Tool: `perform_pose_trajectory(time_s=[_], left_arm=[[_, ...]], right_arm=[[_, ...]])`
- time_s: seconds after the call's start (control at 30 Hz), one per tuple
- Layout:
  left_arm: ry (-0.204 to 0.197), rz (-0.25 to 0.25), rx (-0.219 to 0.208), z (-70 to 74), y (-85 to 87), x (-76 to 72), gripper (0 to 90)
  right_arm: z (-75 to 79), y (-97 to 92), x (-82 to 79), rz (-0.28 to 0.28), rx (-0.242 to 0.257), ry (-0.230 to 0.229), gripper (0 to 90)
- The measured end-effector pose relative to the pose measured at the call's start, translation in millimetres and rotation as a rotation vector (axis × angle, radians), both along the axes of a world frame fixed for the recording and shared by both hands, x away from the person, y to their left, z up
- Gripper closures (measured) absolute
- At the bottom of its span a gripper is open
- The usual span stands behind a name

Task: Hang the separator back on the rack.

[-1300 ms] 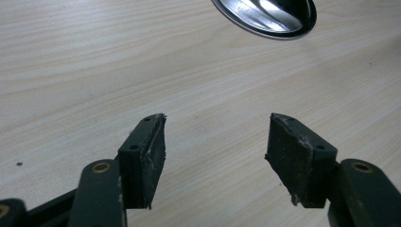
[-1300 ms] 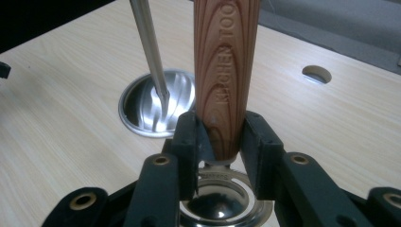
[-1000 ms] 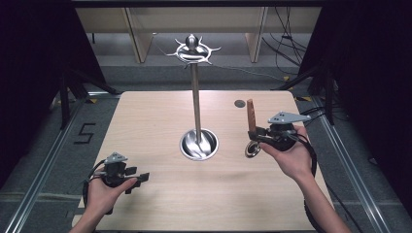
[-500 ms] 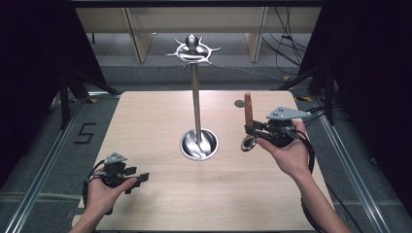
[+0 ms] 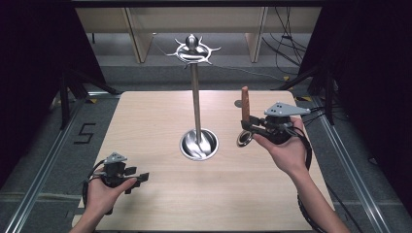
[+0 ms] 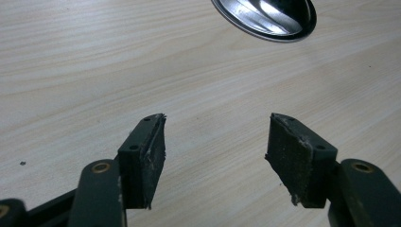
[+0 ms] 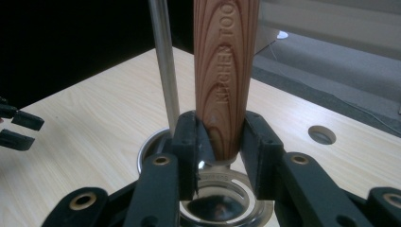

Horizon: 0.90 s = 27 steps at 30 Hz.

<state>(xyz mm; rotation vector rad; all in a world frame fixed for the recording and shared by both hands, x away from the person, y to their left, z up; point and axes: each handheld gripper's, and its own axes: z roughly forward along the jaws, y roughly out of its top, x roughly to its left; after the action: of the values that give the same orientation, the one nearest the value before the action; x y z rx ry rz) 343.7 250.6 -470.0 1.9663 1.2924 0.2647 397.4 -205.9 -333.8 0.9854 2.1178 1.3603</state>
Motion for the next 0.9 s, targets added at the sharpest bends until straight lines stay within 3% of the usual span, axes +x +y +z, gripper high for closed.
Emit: perform_pose_trajectory(time_s=[0.03,0.07,0.2,0.23,0.4,0.47,0.5,0.53,0.6,0.9], left_arm=[[0.001,-0.002,0.003,0.1,0.2,0.0,36.9],[0.002,-0.005,0.005,0.2,0.5,0.1,36.9],[0.004,-0.009,0.008,0.1,0.7,0.3,36.9],[-0.003,0.016,-0.009,-1.0,-1.3,0.3,36.9],[-0.003,0.016,-0.007,-0.9,-1.3,0.4,36.9],[-0.003,0.016,-0.007,-0.9,-1.3,0.4,36.8],[-0.004,0.016,-0.007,-0.9,-1.3,0.4,36.8],[-0.004,0.016,-0.007,-0.9,-1.3,0.4,36.8],[-0.004,0.015,-0.009,-0.9,-1.2,0.3,36.8],[0.002,-0.006,0.007,0.2,0.6,0.2,36.8]], right_arm=[[1.5,0.8,-1.3,-0.004,0.000,0.020,69.7],[2.4,-0.1,0.2,0.009,-0.012,0.002,69.7],[4.4,2.2,0.8,0.018,0.010,0.002,69.7],[5.4,2.4,-0.4,0.007,0.006,0.013,69.7],[7.2,2.7,1.5,0.017,0.002,-0.010,69.7],[6.9,4.4,0.8,0.010,0.024,-0.006,69.7],[7.7,5.3,2.3,0.008,0.016,-0.032,69.7],[9.5,5.2,1.0,0.011,0.013,-0.003,69.7],[9.8,6.3,2.9,0.031,0.013,-0.019,69.7],[16.0,11.9,2.4,0.022,0.014,-0.018,69.7]])
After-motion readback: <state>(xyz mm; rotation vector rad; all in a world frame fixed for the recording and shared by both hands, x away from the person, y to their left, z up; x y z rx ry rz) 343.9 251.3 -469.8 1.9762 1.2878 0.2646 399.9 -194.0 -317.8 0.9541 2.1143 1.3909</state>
